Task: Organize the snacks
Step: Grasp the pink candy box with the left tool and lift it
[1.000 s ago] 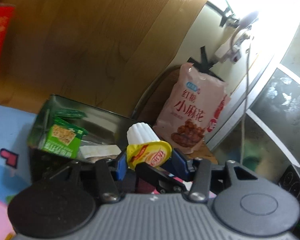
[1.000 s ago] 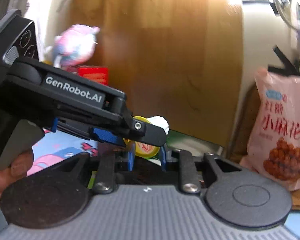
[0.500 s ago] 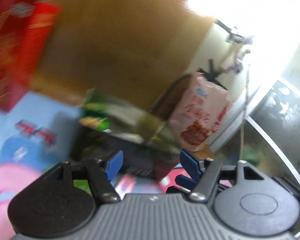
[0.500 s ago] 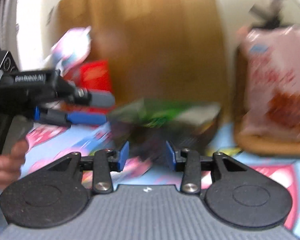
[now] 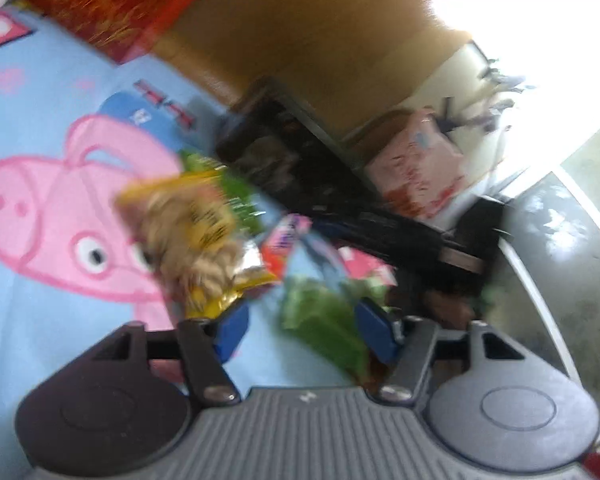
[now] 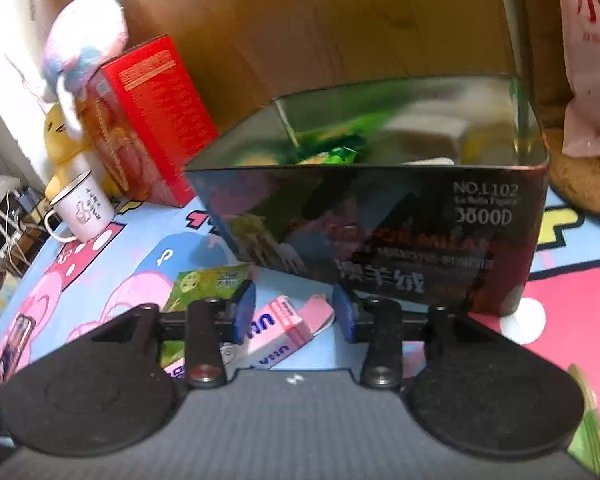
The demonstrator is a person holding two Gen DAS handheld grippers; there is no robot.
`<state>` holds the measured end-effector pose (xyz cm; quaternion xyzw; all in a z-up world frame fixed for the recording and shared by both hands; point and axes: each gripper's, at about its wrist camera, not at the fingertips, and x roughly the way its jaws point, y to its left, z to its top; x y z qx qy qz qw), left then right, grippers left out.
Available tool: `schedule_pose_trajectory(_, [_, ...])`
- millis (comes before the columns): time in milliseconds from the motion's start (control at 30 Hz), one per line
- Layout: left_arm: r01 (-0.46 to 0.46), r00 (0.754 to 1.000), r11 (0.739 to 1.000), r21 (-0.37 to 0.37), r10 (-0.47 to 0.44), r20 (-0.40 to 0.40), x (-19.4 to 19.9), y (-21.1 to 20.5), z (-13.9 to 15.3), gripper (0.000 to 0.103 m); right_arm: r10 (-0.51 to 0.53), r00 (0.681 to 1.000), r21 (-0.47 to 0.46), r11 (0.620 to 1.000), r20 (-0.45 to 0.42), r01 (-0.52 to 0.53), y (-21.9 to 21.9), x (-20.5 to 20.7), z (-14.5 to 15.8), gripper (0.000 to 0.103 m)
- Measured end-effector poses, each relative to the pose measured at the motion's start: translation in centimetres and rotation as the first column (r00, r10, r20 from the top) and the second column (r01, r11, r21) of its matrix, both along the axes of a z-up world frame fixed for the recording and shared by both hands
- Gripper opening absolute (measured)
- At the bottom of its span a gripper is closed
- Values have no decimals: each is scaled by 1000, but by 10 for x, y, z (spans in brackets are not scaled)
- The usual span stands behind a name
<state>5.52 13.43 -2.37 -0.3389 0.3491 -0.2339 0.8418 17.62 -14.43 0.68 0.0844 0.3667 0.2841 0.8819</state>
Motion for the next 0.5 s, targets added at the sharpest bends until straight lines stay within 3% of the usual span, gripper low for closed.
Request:
schedule_pose_trajectory(33, [-35,999,999,2,35,-12,2,5,-2,54,11,1000,-5,1000,12,-10,0,-5,3,35])
schedule_pose_trajectory(100, [-88,996,996,-20,88,-11,4,19,-2,56,58,998,-11,998,26,-58,3,-9,8,19])
schedule_pose_trajectory(167, [-133,991,991,-25,133,-17,6,29,0,59,102,995,-16,995,21,-102,7,-26,10,19])
schedule_pose_trajectory(367, [-137,991,991,6,137,12,-14,29,9,65,283,959,1,959,31,-283,35,-85,12,25])
schedule_pose_trajectory(500, [-164,986,986,5,164,33,-39,37,16,69,357,923,-35,934,143,-356,36,-127,22,32])
